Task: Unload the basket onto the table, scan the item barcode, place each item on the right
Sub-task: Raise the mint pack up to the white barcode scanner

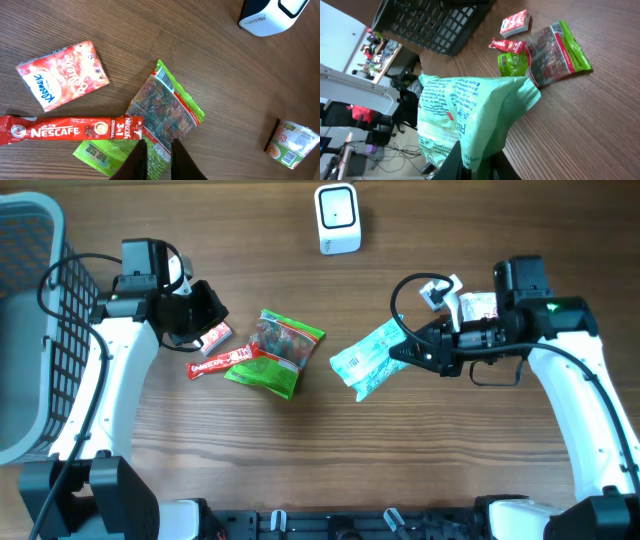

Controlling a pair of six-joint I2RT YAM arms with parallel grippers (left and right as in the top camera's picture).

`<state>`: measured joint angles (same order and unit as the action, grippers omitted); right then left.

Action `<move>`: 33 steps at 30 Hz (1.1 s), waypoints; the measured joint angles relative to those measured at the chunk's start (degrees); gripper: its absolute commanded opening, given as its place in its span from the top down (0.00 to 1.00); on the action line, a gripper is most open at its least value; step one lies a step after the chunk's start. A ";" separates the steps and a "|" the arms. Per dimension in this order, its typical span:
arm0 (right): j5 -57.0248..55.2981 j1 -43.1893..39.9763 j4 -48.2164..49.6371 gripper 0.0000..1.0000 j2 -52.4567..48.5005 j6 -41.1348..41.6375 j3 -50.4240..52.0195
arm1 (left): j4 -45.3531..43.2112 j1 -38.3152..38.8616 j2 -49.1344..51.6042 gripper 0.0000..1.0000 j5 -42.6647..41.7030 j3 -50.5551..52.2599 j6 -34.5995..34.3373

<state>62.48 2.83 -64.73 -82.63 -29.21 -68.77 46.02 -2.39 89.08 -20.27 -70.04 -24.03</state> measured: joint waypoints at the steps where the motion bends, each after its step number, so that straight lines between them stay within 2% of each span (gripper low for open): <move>1: 0.15 0.00 0.98 0.96 0.00 1.31 0.00 | -0.02 0.00 0.00 0.88 0.02 0.00 0.04; 7: 1.68 0.09 8.09 0.96 0.00 13.86 -0.02 | -1.97 0.02 0.00 0.85 3.65 0.00 0.39; 12: 1.01 2.91 11.67 0.96 0.02 20.50 -0.02 | -3.43 0.00 0.00 0.81 9.22 0.00 0.04; 14: -1.09 4.66 12.55 0.95 0.04 22.45 -0.02 | -4.44 0.00 0.00 0.73 10.84 0.00 -0.31; 17: -6.58 5.84 12.85 0.96 0.04 25.14 -0.02 | -5.40 0.00 0.00 0.69 12.24 0.00 -0.61; 19: -11.82 5.81 14.84 0.96 0.04 28.26 -0.02 | -6.36 -0.68 0.00 0.54 13.20 0.00 -0.81; 20: -13.38 5.81 16.00 0.96 0.04 29.53 -0.02 | -6.71 -1.29 0.00 0.38 13.40 0.00 -0.83; 21: -16.46 5.81 16.83 0.96 0.04 31.65 -0.11 | -7.39 -2.27 0.00 0.00 13.60 0.00 -1.46; 24: -22.84 5.81 14.73 0.96 0.04 33.75 -1.53 | -8.15 -5.31 0.00 0.00 14.10 0.00 -1.77; 26: -27.69 5.81 10.97 0.96 0.02 34.64 -6.05 | -8.11 -6.58 0.00 0.00 14.47 0.00 -1.99; 33: -43.43 5.84 0.57 0.96 -0.81 36.70 -29.46 | -8.02 -7.08 0.00 0.00 14.47 0.00 -1.99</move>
<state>19.05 8.67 -64.16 -83.44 7.49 -98.24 38.00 -9.47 89.08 -5.80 -70.04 -26.02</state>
